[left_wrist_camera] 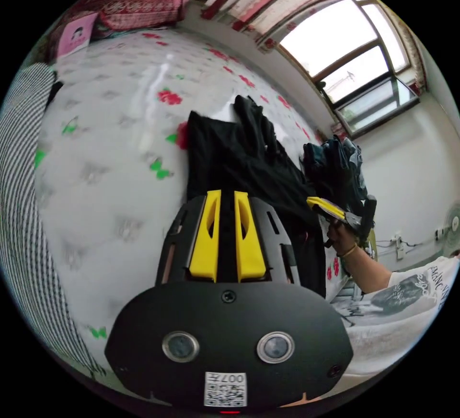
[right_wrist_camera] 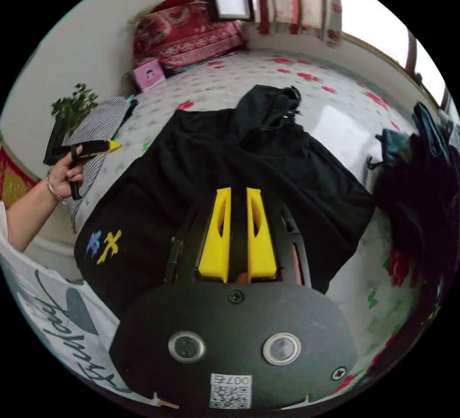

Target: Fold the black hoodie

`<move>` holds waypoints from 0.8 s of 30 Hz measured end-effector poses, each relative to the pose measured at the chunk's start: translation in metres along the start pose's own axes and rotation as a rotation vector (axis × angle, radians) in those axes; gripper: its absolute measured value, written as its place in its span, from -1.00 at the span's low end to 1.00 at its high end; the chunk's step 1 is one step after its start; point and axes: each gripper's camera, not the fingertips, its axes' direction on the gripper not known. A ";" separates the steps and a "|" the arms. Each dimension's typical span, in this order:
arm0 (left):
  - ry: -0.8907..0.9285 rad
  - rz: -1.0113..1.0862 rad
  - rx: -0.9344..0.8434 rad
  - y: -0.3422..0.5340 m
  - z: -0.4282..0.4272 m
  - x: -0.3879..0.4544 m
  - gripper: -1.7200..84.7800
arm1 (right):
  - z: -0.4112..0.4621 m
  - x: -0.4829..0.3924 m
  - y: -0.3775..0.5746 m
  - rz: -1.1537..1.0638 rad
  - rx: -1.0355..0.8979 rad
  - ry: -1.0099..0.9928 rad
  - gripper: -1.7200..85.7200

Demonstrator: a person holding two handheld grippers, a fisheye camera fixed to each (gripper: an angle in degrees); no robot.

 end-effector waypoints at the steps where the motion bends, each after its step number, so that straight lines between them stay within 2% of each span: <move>1: 0.027 0.030 0.005 -0.023 0.011 0.002 -0.84 | 0.009 0.019 -0.004 0.067 0.009 -0.001 -0.88; 5: 0.099 0.106 -0.005 -0.096 0.051 0.005 -0.79 | 0.078 0.056 0.013 0.178 -0.072 0.006 -0.91; 6: 0.102 0.128 -0.021 -0.121 0.066 0.005 -0.77 | 0.074 0.055 0.021 0.170 0.032 0.010 -0.91; 13: 0.203 0.093 -0.080 -0.259 0.168 -0.013 -0.61 | 0.082 0.082 0.032 0.236 0.052 -0.097 -0.95; 17: 0.157 0.090 -0.117 -0.306 0.219 -0.014 -0.56 | 0.084 0.095 0.035 0.255 0.057 -0.122 -0.96; 20: 0.077 0.088 -0.208 -0.325 0.262 -0.011 -0.62 | 0.086 0.091 0.033 0.225 0.045 -0.051 -0.96; 22: 0.045 0.075 -0.199 -0.323 0.272 -0.008 -0.90 | 0.086 0.096 0.033 0.226 0.046 -0.052 -0.96; 24: 0.114 0.075 -0.162 -0.316 0.263 -0.003 -0.93 | 0.085 0.106 0.034 0.243 0.050 -0.089 -0.96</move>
